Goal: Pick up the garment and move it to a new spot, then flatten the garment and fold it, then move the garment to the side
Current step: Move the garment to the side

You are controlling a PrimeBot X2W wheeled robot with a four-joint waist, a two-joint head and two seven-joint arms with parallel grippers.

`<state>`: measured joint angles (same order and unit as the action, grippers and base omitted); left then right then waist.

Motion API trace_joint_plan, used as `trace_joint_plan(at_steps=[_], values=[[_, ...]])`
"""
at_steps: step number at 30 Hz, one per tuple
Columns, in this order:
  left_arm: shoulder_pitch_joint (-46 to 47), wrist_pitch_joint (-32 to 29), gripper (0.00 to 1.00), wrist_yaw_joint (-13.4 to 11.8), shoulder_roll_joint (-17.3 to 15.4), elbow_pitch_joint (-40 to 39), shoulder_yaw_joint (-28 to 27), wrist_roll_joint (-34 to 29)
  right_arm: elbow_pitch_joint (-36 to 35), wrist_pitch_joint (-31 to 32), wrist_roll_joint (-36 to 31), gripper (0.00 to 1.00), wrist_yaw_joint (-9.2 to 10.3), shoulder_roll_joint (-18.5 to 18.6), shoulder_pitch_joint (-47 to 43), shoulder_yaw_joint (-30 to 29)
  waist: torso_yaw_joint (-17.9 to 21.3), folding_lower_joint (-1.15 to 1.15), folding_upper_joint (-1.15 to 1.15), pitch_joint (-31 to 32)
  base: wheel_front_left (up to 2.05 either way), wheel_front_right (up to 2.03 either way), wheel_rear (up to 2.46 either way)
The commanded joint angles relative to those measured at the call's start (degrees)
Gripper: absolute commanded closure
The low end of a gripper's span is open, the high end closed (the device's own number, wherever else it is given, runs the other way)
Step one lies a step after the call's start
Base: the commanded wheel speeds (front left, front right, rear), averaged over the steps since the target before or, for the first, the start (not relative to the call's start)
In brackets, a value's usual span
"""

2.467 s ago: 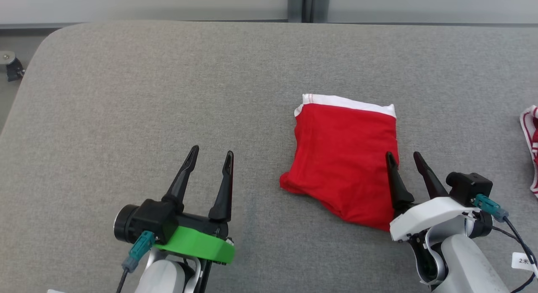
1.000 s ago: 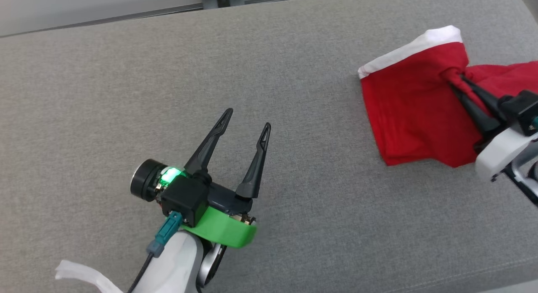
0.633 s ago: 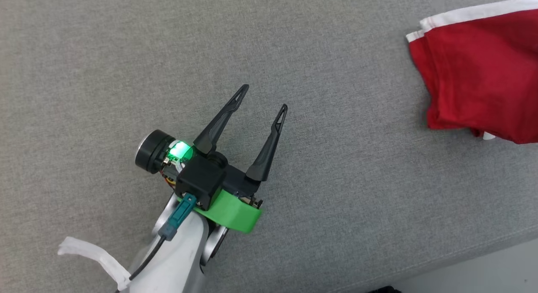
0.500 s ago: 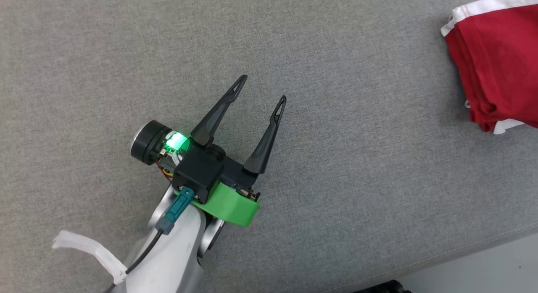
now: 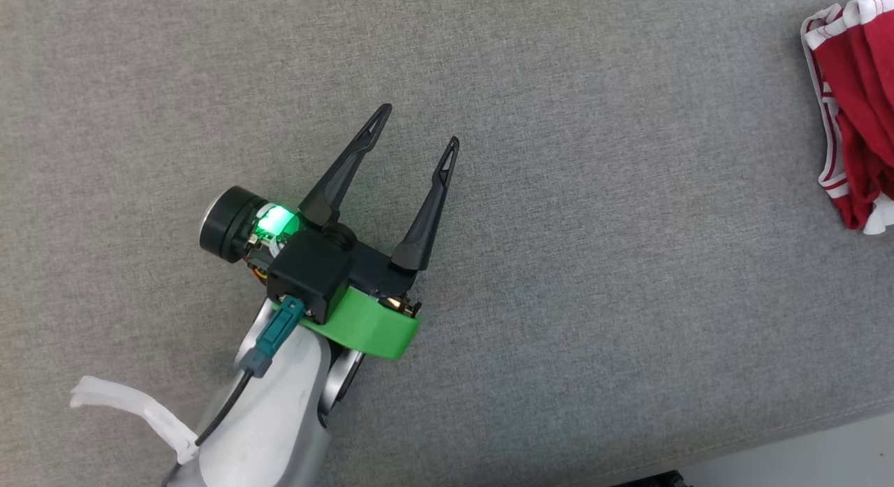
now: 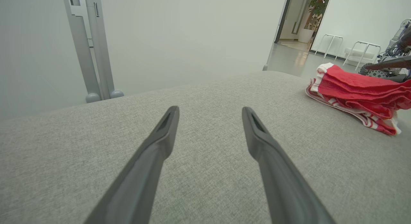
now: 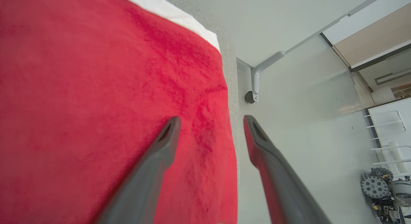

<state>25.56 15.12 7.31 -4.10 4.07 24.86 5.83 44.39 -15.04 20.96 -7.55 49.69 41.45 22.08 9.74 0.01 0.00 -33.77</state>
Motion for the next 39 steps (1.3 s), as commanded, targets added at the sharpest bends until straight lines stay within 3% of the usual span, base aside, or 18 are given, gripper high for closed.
trace_joint_plan(at_steps=[1, 9, 15, 22, 25, 30, 39], values=[[-0.20, 0.00, 0.00, 0.16, 0.22, -0.03, -0.26, 0.22, -0.04, -0.15, -0.75, 0.00, 0.13, 0.18, 0.34, -0.03, -0.56, -0.01, 0.00, 1.86, 0.00, 0.00, 0.00], [-4.51, 0.00, 0.00, -0.01, 0.78, 0.27, -3.16, 2.46, -6.74, -0.15, -2.31, 0.00, 0.13, -3.02, 3.34, -1.99, -0.50, -0.01, 0.00, 10.61, 0.00, 0.00, 0.00], [-8.38, 0.00, 0.00, -0.54, 0.99, 0.52, -7.43, 3.36, -16.14, -0.16, -1.83, 0.00, 0.13, -9.21, 3.85, -3.89, -1.90, -0.01, 0.00, 17.52, 0.00, 0.00, 0.00], [-12.78, 0.00, 0.00, -1.24, 1.14, -0.16, -12.83, 4.52, -24.51, -0.16, -4.57, 0.00, 0.13, -18.26, -4.33, -7.73, -4.68, -0.01, 0.00, 22.90, 0.00, 0.00, 0.00], [-14.28, 0.00, 0.00, -1.24, 1.15, -0.18, -13.70, 4.65, -26.97, -0.16, -4.58, 0.00, 0.13, -22.40, -9.44, -10.13, -6.01, -0.01, 0.00, 24.46, 0.00, 0.00, 0.00], [-17.61, 0.00, 0.00, -3.62, 1.13, 0.94, -15.53, 6.79, -32.63, -0.16, -3.40, 0.00, 0.13, -30.86, -19.07, -14.24, -7.64, -0.01, 0.00, 26.68, 0.00, 0.00, 0.00], [-22.68, 0.00, 0.00, -4.70, 1.14, 0.41, -16.79, 5.81, -42.50, -0.16, -9.34, 0.00, 0.13, -41.63, -32.86, -19.41, -9.11, -0.01, 0.00, 28.41, 0.00, 0.00, 0.00]])
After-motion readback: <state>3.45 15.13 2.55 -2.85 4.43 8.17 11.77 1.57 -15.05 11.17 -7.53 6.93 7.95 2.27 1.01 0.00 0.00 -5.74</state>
